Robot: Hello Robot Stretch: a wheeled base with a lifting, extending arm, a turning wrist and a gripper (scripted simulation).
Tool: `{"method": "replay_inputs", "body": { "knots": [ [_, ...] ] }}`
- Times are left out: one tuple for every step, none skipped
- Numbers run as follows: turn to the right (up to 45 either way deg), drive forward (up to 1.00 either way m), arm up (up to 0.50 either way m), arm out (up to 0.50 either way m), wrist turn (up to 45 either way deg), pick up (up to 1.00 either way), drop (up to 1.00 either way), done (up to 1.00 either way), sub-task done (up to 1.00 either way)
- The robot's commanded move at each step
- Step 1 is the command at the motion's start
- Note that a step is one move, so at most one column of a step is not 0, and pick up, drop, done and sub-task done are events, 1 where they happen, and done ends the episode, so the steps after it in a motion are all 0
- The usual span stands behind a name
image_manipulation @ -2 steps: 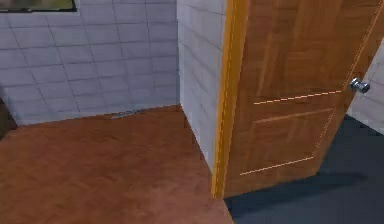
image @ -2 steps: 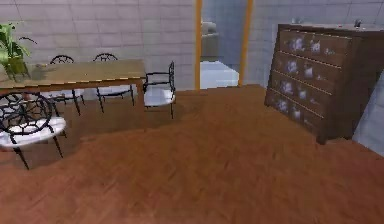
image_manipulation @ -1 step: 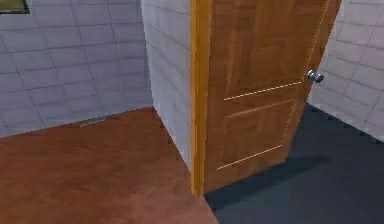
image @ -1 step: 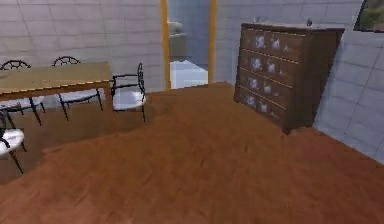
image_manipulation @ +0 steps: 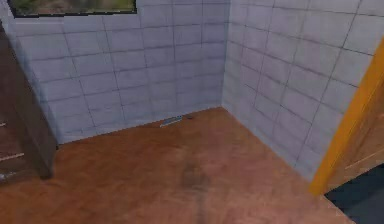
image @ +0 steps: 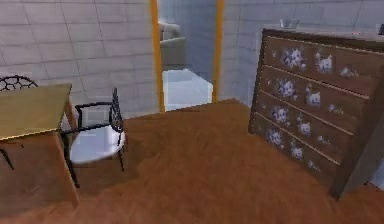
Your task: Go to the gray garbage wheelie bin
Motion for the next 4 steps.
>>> {"method": "replay_inputs", "body": {
  "knots": [
    [0.0,1.0,0.0,0.0,0.0,0.0,0.0,0.0,0.0],
    [0.0,1.0,0.0,0.0,0.0,0.0,0.0,0.0,0.0],
    [0.0,0.95,0.0,0.0,0.0,0.0,0.0,0.0,0.0],
    [-9.0,0.0,0.0,0.0,0.0,0.0,0.0,0.0,0.0]
  ]
}}
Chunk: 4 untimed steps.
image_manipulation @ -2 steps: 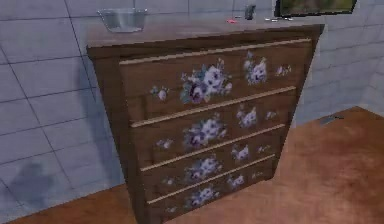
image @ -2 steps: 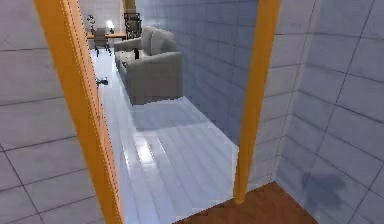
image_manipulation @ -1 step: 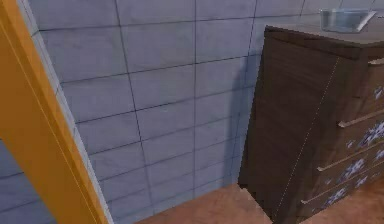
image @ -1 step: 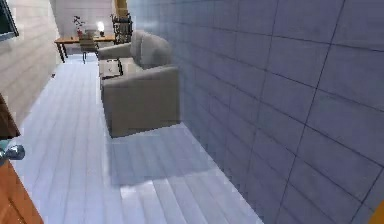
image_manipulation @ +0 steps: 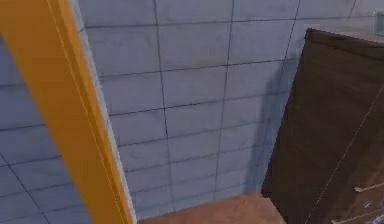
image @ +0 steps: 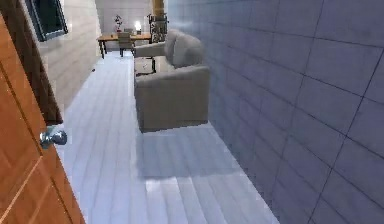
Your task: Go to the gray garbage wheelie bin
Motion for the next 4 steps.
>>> {"method": "replay_inputs", "body": {
  "knots": [
    [0.0,0.75,0.0,0.0,0.0,0.0,0.0,0.0,0.0],
    [-36.0,0.0,0.0,0.0,0.0,0.0,0.0,0.0,0.0],
    [0.0,0.85,0.0,0.0,0.0,0.0,0.0,0.0,0.0],
    [-45.0,0.0,0.0,0.0,0.0,0.0,0.0,0.0,0.0]
  ]
}}
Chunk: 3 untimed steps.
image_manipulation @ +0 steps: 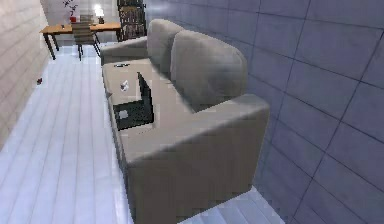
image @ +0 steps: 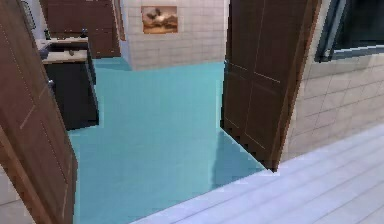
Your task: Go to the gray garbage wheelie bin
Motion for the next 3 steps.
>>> {"method": "replay_inputs", "body": {
  "knots": [
    [-6.0,0.0,0.0,0.0,0.0,0.0,0.0,0.0,0.0],
    [0.0,1.0,0.0,0.0,0.0,0.0,0.0,0.0,0.0],
    [0.0,1.0,0.0,0.0,0.0,0.0,0.0,0.0,0.0]
  ]
}}
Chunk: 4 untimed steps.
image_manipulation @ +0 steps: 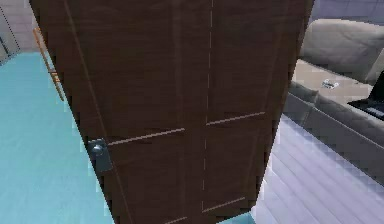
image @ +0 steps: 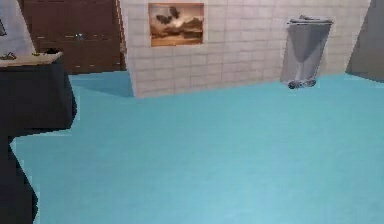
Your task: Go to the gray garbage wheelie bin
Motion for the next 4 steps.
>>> {"method": "replay_inputs", "body": {
  "knots": [
    [-6.0,0.0,0.0,0.0,0.0,0.0,0.0,0.0,0.0],
    [0.0,0.35,0.0,0.0,0.0,0.0,0.0,0.0,0.0],
    [18.0,0.0,0.0,0.0,0.0,0.0,0.0,0.0,0.0],
    [0.0,0.55,0.0,0.0,0.0,0.0,0.0,0.0,0.0]
  ]
}}
